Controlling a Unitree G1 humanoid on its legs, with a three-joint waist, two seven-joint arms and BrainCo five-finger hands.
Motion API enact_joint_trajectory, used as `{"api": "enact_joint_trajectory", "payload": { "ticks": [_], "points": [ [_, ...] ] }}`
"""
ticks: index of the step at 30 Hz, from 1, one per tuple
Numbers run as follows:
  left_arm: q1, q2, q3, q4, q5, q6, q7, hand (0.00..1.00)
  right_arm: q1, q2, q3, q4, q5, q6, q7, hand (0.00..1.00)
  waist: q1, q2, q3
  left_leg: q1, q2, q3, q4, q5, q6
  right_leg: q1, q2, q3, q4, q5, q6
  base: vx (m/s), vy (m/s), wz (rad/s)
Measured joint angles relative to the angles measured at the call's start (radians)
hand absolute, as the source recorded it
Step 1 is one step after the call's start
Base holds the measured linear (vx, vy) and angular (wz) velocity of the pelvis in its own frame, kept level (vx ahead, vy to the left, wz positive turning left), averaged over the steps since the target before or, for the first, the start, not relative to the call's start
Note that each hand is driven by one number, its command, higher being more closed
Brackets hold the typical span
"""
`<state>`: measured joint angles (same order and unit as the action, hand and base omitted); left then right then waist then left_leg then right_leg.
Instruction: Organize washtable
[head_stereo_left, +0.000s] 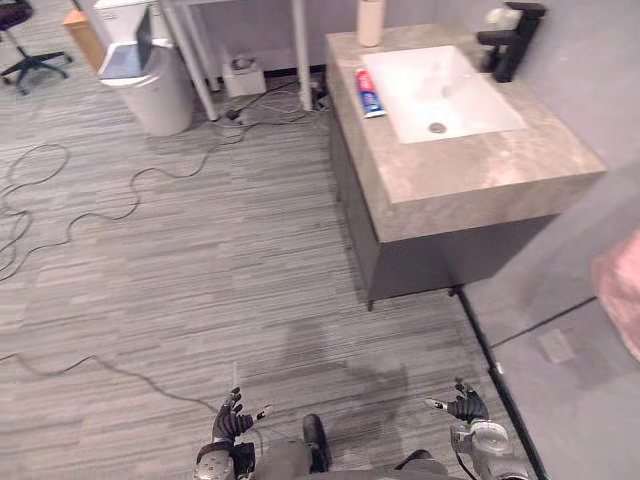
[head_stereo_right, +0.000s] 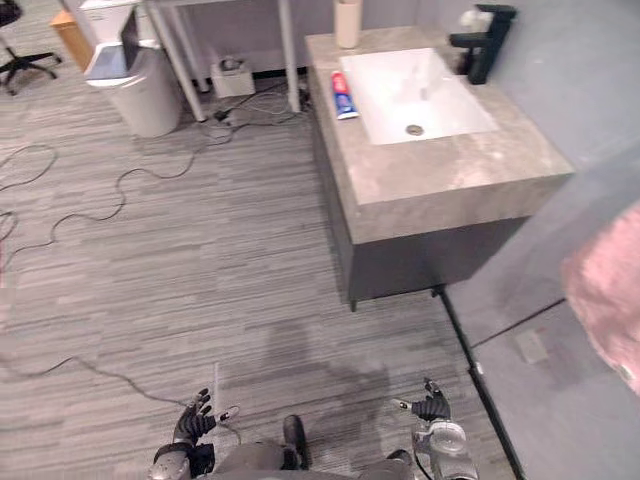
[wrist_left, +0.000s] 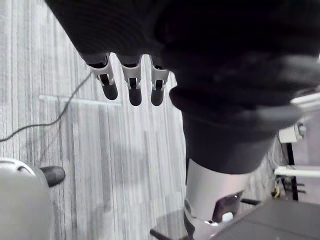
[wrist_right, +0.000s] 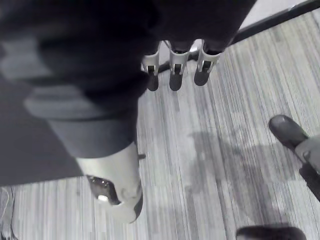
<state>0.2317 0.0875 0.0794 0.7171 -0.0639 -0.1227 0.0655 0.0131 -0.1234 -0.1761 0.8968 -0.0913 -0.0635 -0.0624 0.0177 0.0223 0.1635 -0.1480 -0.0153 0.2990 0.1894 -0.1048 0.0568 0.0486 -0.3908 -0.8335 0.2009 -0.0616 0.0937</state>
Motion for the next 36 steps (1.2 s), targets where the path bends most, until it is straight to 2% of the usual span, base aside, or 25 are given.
{"api": "enact_joint_trajectory", "payload": {
  "ticks": [1, 2, 3, 4, 5, 8, 9, 11, 13, 14, 15, 17, 19, 20, 21, 23, 25, 26, 27, 28, 29, 31, 33, 35, 36],
  "points": [
    [0.008, 0.003, -0.001, -0.003, 0.001, 0.001, -0.001, 0.00, 0.008, 0.000, 0.014, -0.010, 0.001, 0.001, 0.000, 0.00, -0.002, -0.002, 0.002, -0.005, -0.012, -0.025, 0.015, -0.006, 0.010, -0.063, 0.009, 0.166, 0.074, -0.085, -0.051, 0.04, 0.154, 0.57],
    [0.000, 0.016, -0.014, -0.005, 0.010, 0.003, -0.001, 0.00, 0.020, 0.001, 0.028, -0.021, 0.005, 0.001, 0.000, 0.00, -0.009, -0.009, 0.008, -0.001, -0.033, -0.067, 0.027, -0.012, 0.025, -0.126, 0.062, 0.380, 0.127, -0.171, -0.061, 0.09, 0.119, 0.76],
    [-0.011, 0.025, -0.029, -0.004, 0.013, 0.005, -0.001, 0.00, 0.029, 0.002, 0.030, -0.018, 0.006, 0.003, 0.001, 0.00, -0.014, -0.017, 0.012, 0.004, -0.047, -0.088, 0.025, -0.010, 0.033, -0.143, 0.085, 0.468, 0.152, -0.195, -0.064, 0.16, 0.055, 1.10],
    [-0.026, 0.041, -0.045, -0.007, 0.019, 0.004, -0.002, 0.00, 0.043, 0.007, 0.033, -0.016, 0.012, 0.008, 0.001, 0.00, -0.016, -0.037, 0.021, 0.024, -0.071, -0.114, 0.013, -0.002, 0.044, -0.163, 0.113, 0.555, 0.203, -0.209, -0.049, 0.18, 0.028, 0.96],
    [-0.027, 0.044, -0.045, -0.016, 0.020, 0.004, -0.001, 0.00, 0.050, 0.014, 0.039, -0.017, 0.018, 0.008, 0.001, 0.00, -0.012, -0.054, 0.025, 0.045, -0.091, -0.147, -0.001, -0.002, 0.049, -0.185, 0.135, 0.568, 0.237, -0.213, -0.043, 0.17, 0.019, 0.83],
    [-0.035, 0.036, -0.049, -0.019, 0.019, 0.005, -0.001, 0.00, 0.055, 0.024, 0.063, -0.017, 0.023, 0.006, 0.000, 0.00, -0.014, -0.048, 0.032, 0.078, -0.090, -0.225, -0.015, -0.012, 0.058, -0.255, 0.222, 0.579, 0.282, -0.213, -0.043, 0.15, -0.026, 0.71],
    [-0.035, 0.033, -0.051, -0.019, 0.019, 0.005, -0.001, 0.00, 0.056, 0.024, 0.068, -0.017, 0.023, 0.006, 0.000, 0.00, -0.016, -0.045, 0.034, 0.085, -0.089, -0.242, -0.017, -0.015, 0.055, -0.267, 0.236, 0.589, 0.285, -0.212, -0.044, 0.15, -0.055, 0.80],
    [-0.036, 0.026, -0.056, -0.019, 0.018, 0.005, -0.002, 0.00, 0.076, 0.033, 0.067, -0.020, 0.026, 0.003, 0.000, 0.00, -0.024, -0.046, 0.037, 0.106, -0.092, -0.290, -0.010, -0.037, 0.034, -0.282, 0.271, 0.638, 0.271, -0.208, -0.050, 0.23, -0.130, 0.85],
    [-0.030, 0.023, -0.056, -0.019, 0.018, 0.005, -0.003, 0.00, 0.101, 0.043, 0.064, -0.040, 0.033, 0.000, 0.001, 0.00, -0.024, -0.068, 0.028, 0.106, -0.099, -0.319, 0.034, -0.087, 0.010, -0.266, 0.265, 0.636, 0.234, -0.169, -0.074, 0.28, -0.175, 0.79],
    [-0.032, 0.017, -0.055, -0.019, 0.019, 0.005, -0.004, 0.00, 0.115, 0.051, 0.050, -0.055, 0.033, 0.000, 0.000, 0.00, -0.020, -0.065, 0.028, 0.094, -0.076, -0.310, 0.083, -0.128, -0.017, -0.242, 0.270, 0.608, 0.219, -0.138, -0.077, 0.32, -0.191, 0.58],
    [-0.030, 0.009, -0.055, -0.022, 0.018, 0.006, -0.011, 0.00, 0.119, 0.060, 0.046, -0.066, 0.035, 0.000, -0.002, 0.00, -0.009, -0.056, 0.023, 0.076, -0.028, -0.260, 0.128, -0.160, -0.047, -0.230, 0.288, 0.589, 0.207, -0.141, -0.088, 0.32, -0.193, 0.40],
    [-0.025, 0.000, -0.042, -0.027, 0.018, 0.008, -0.022, 0.00, 0.113, 0.069, 0.048, -0.078, 0.042, 0.001, 0.000, 0.00, -0.002, -0.049, 0.026, 0.060, 0.033, -0.181, 0.210, -0.180, -0.075, -0.209, 0.321, 0.584, 0.198, -0.147, -0.108, 0.33, -0.169, 0.05],
    [-0.015, -0.016, -0.026, -0.053, 0.018, 0.012, -0.022, 0.00, 0.127, 0.093, 0.049, -0.119, 0.042, 0.000, 0.000, 0.00, -0.001, -0.047, 0.029, 0.038, 0.083, -0.132, 0.357, -0.190, -0.092, -0.146, 0.350, 0.579, 0.171, -0.158, -0.123, 0.35, -0.121, -0.09],
    [-0.013, -0.028, -0.024, -0.071, 0.018, 0.012, -0.022, 0.00, 0.139, 0.097, 0.049, -0.147, 0.043, -0.004, 0.000, 0.00, -0.002, -0.036, 0.036, 0.020, 0.120, -0.105, 0.491, -0.178, -0.112, -0.095, 0.363, 0.579, 0.156, -0.164, -0.128, 0.34, -0.033, -0.14],
    [-0.012, -0.039, -0.020, -0.090, 0.018, 0.015, -0.022, 0.00, 0.148, 0.096, 0.049, -0.167, 0.044, -0.005, -0.001, 0.00, -0.001, -0.038, 0.041, -0.024, 0.152, -0.077, 0.625, -0.156, -0.137, -0.046, 0.361, 0.586, 0.138, -0.180, -0.137, 0.38, -0.003, -0.16],
    [-0.022, -0.046, -0.019, -0.112, 0.018, 0.017, -0.022, 0.00, 0.145, 0.097, 0.047, -0.173, 0.048, -0.005, -0.001, 0.00, -0.002, -0.039, 0.044, -0.067, 0.197, -0.047, 0.686, -0.193, -0.108, -0.007, 0.360, 0.599, 0.118, -0.185, -0.137, 0.29, 0.038, -0.16],
    [-0.042, -0.044, -0.012, -0.117, 0.018, 0.016, -0.022, 0.00, 0.129, 0.095, 0.025, -0.165, 0.064, -0.005, -0.002, 0.00, 0.000, -0.044, 0.049, -0.141, 0.213, -0.048, 0.642, -0.217, -0.110, 0.021, 0.330, 0.621, 0.086, -0.188, -0.131, 0.25, 0.118, -0.25],
    [-0.046, -0.044, 0.000, -0.116, 0.018, 0.016, -0.022, 0.00, 0.118, 0.094, 0.018, -0.161, 0.068, -0.004, -0.004, 0.00, 0.000, -0.055, 0.056, -0.182, 0.206, -0.050, 0.576, -0.216, -0.113, 0.037, 0.298, 0.633, 0.076, -0.200, -0.113, 0.35, 0.296, -0.26],
    [-0.048, -0.043, 0.006, -0.096, 0.018, 0.017, -0.021, 0.00, 0.110, 0.079, 0.012, -0.118, 0.072, -0.004, -0.004, 0.00, 0.005, -0.051, 0.060, -0.212, 0.180, -0.089, 0.328, -0.144, -0.144, 0.068, 0.258, 0.649, 0.059, -0.232, -0.057, 0.36, 0.383, -0.27],
    [-0.035, -0.046, 0.010, -0.086, 0.018, 0.016, -0.020, 0.00, 0.110, 0.063, 0.012, -0.096, 0.072, -0.003, -0.004, 0.00, 0.014, -0.026, 0.058, -0.184, 0.171, -0.112, 0.228, 0.036, -0.100, 0.084, 0.254, 0.672, 0.056, -0.262, -0.005, 0.51, 0.503, -0.31],
    [-0.046, -0.037, 0.019, -0.064, 0.017, 0.020, -0.015, 0.00, 0.103, 0.076, 0.032, -0.070, 0.072, 0.004, -0.003, 0.00, 0.022, -0.059, 0.059, -0.173, 0.141, -0.083, 0.228, 0.011, -0.088, 0.089, 0.230, 0.708, 0.029, -0.257, -0.009, 0.35, 0.352, -0.27],
    [-0.057, -0.022, 0.043, -0.065, 0.017, 0.018, -0.013, 0.00, 0.091, 0.089, 0.036, -0.071, 0.072, 0.002, -0.001, 0.00, 0.043, -0.074, 0.061, -0.192, 0.133, -0.071, 0.277, -0.043, -0.075, 0.089, 0.225, 0.728, 0.001, -0.214, -0.011, 0.29, 0.241, -0.25],
    [-0.049, -0.015, 0.048, -0.067, 0.018, 0.019, -0.013, 0.00, 0.091, 0.090, 0.033, -0.097, 0.071, 0.000, -0.001, 0.00, 0.054, -0.085, 0.055, -0.178, 0.129, -0.027, 0.327, -0.092, -0.030, 0.088, 0.195, 0.774, 0.027, -0.201, 0.012, 0.29, 0.234, -0.41],
    [-0.029, -0.016, 0.029, -0.102, 0.020, 0.024, -0.015, 0.00, 0.093, 0.094, 0.024, -0.119, 0.070, -0.006, 0.001, 0.00, 0.052, -0.087, 0.056, -0.130, 0.116, 0.009, 0.327, -0.146, -0.022, 0.042, 0.168, 0.825, 0.155, -0.193, 0.027, 0.27, 0.222, -0.58],
    [-0.015, -0.009, 0.004, -0.114, 0.028, 0.024, -0.018, 0.00, 0.098, 0.101, 0.025, -0.128, 0.070, -0.005, 0.002, 0.00, 0.051, -0.093, 0.053, -0.082, 0.101, 0.043, 0.302, -0.169, -0.021, -0.043, 0.145, 0.859, 0.344, -0.176, 0.054, 0.25, 0.189, -0.59]
  ]
}}
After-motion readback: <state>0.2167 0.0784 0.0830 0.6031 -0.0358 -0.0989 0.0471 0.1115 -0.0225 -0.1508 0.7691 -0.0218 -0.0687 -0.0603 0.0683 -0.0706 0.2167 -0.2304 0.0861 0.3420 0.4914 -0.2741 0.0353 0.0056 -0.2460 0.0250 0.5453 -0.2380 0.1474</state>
